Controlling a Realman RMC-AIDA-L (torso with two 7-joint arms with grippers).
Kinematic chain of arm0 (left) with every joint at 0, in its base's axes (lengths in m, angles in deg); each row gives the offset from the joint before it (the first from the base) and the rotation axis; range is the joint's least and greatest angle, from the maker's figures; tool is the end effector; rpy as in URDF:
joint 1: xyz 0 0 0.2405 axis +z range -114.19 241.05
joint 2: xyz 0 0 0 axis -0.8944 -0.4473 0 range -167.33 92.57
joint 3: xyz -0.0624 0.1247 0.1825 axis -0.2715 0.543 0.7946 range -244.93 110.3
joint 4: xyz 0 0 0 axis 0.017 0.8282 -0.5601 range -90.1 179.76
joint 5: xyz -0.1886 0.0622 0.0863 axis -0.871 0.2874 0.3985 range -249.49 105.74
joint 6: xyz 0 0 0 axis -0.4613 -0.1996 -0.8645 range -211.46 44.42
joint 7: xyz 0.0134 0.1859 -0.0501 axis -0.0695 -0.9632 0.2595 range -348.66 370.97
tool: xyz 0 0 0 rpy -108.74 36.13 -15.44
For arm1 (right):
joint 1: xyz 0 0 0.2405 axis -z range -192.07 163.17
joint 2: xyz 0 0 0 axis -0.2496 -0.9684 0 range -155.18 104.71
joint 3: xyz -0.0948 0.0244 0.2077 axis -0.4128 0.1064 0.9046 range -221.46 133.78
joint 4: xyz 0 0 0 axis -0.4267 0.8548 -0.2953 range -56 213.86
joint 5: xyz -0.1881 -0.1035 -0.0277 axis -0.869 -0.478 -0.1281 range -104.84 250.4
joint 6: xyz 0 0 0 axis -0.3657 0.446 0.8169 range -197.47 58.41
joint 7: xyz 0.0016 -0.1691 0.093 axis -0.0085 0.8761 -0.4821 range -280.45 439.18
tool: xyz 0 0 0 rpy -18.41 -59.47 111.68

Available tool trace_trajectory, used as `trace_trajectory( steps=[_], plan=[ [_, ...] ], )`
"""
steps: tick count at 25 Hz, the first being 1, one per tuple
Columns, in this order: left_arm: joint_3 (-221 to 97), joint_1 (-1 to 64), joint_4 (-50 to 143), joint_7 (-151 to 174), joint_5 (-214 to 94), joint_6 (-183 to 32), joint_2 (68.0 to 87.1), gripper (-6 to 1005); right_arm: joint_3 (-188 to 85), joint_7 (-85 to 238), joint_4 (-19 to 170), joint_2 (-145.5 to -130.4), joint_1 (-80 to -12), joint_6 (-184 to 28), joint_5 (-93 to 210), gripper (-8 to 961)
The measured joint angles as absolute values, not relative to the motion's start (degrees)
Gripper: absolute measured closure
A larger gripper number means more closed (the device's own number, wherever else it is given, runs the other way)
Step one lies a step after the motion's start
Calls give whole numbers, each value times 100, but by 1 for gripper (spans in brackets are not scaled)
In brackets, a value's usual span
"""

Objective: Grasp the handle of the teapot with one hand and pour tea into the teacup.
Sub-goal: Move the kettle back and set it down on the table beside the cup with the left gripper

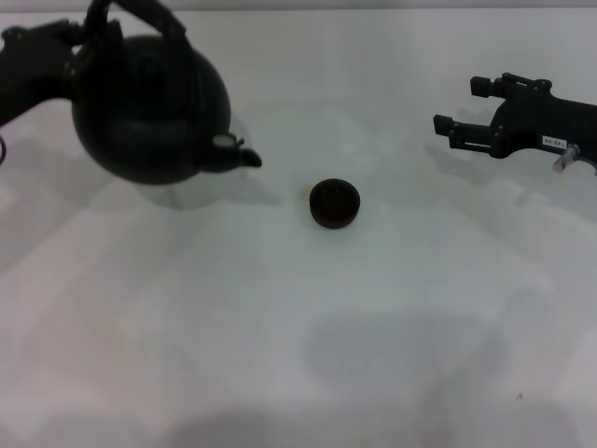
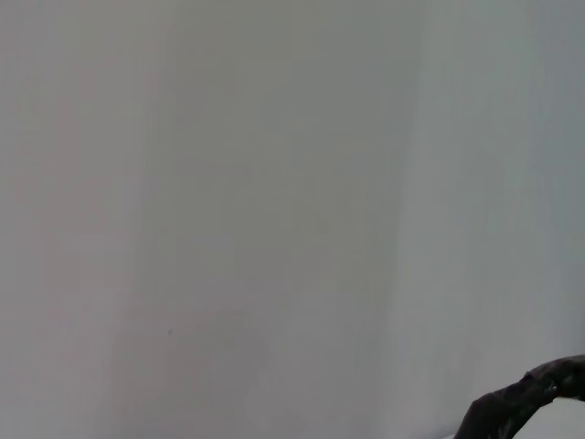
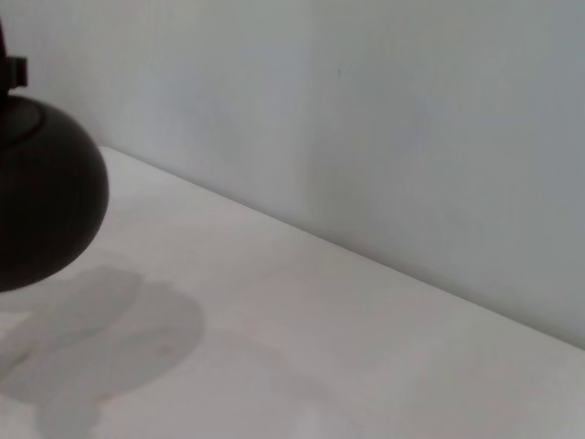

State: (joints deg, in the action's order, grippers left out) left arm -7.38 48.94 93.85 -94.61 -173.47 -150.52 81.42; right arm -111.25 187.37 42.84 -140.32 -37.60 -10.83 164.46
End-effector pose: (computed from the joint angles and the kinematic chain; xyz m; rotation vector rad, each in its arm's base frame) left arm -0.2465 0.3717 0.0257 -2.2056 -0.5893 -0.8067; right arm 0.2772 0.3786 -0.0357 -2.4338 0.5963 0.4379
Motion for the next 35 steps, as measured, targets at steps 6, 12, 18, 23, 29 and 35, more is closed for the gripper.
trace_trajectory(
  steps=[6, 12, 18, 23, 29, 35],
  plan=[
    [-1353, 4901, 8504, -10288, -17436, -15480, 8151, 855, -11113, 18732, 4334, -14021, -3747, -1083, 16444, 112],
    [-1516, 4966, 8090, -10897, -17544, -15452, 8141, 855, -11103, 18757, 4381, -14019, -3731, -1088, 16444, 112],
    [-1794, 4991, 7823, -11114, -17556, -15377, 8141, 853, -11090, 18786, 4404, -14010, -3721, -1107, 16444, 112],
    [-1904, 5003, 7661, -11342, -17563, -15360, 8147, 855, -11082, 18788, 4404, -14010, -3700, -1118, 16445, 112],
    [-1911, 4974, 7453, -11462, -17577, -15110, 8152, 860, -11081, 18791, 4404, -14010, -3701, -1173, 16445, 113],
    [-1915, 4944, 7136, -11964, -17834, -15048, 8154, 864, -11081, 18791, 4404, -14016, -3729, -1197, 16445, 113]
  ],
)
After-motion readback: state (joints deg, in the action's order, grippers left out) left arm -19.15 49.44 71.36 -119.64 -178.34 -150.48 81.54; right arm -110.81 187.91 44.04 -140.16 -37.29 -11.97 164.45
